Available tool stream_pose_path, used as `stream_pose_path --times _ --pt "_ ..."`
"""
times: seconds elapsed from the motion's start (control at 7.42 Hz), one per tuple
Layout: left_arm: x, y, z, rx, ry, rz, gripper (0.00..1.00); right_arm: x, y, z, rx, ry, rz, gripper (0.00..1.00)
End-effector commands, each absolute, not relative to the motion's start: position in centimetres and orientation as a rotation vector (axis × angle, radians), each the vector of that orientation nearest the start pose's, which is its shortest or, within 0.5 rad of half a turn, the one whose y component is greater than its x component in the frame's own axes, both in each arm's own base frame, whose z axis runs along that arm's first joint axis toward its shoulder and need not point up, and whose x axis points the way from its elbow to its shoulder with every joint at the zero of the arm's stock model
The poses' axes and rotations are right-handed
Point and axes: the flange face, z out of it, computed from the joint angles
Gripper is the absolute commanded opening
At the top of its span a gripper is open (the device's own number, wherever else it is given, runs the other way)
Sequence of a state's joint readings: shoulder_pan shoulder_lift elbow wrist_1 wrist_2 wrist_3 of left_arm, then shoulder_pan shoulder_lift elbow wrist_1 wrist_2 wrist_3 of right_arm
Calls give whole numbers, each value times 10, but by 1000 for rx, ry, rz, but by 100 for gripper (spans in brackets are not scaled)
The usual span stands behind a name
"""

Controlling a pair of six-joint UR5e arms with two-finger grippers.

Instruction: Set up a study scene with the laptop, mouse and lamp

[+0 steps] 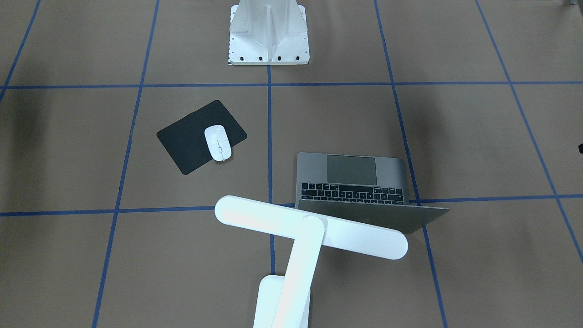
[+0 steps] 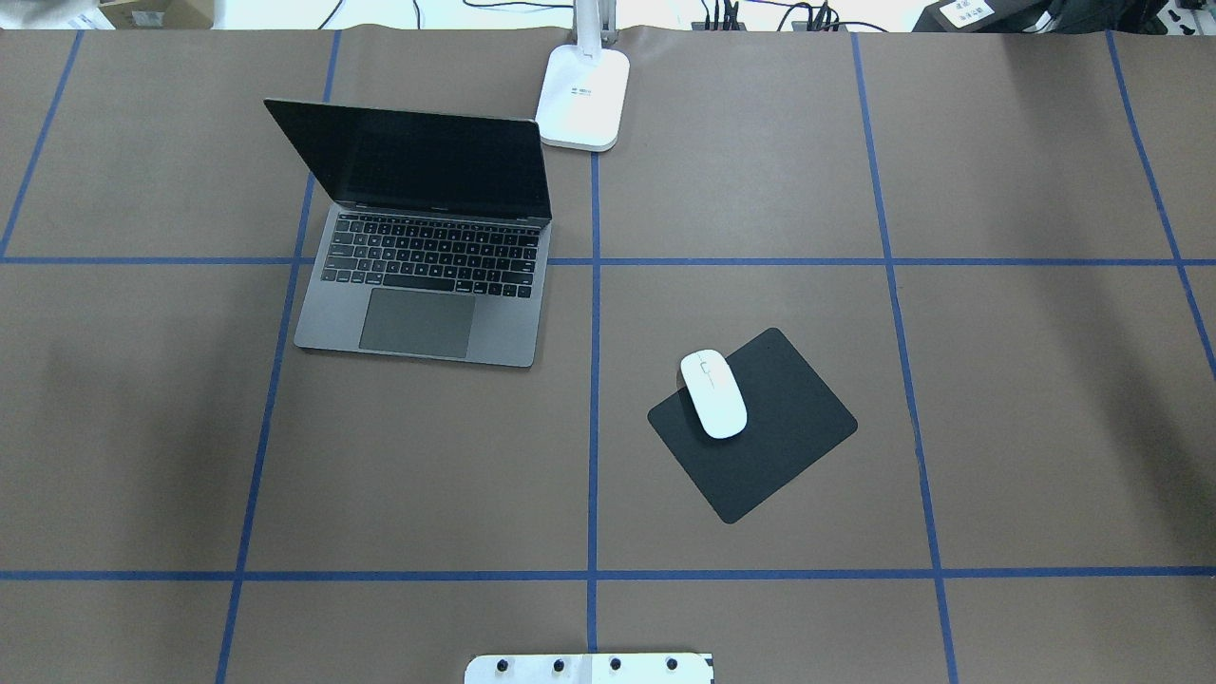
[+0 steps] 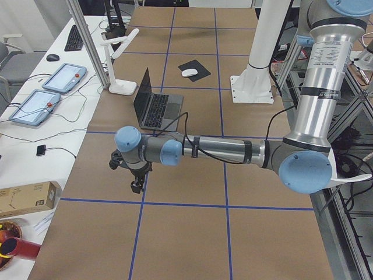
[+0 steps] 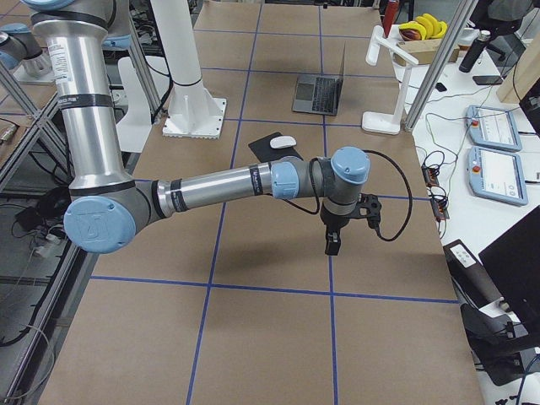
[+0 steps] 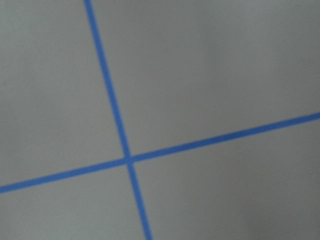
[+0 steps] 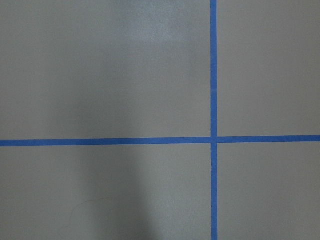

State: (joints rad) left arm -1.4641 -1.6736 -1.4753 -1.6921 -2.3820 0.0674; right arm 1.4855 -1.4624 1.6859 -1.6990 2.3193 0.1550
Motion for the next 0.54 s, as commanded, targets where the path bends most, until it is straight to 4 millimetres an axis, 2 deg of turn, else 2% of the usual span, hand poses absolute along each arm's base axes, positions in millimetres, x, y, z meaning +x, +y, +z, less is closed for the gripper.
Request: stream_pose_path --times 0.0,0.13,0.4 --pt "-7 -519 662 94 846 203 100 22 -524 565 -4 -751 33 100" --pt "-6 -510 667 84 848 200 100 23 -522 561 4 -752 32 100" --pt "-7 -506 669 81 848 198 100 22 -521 560 7 -754 31 100"
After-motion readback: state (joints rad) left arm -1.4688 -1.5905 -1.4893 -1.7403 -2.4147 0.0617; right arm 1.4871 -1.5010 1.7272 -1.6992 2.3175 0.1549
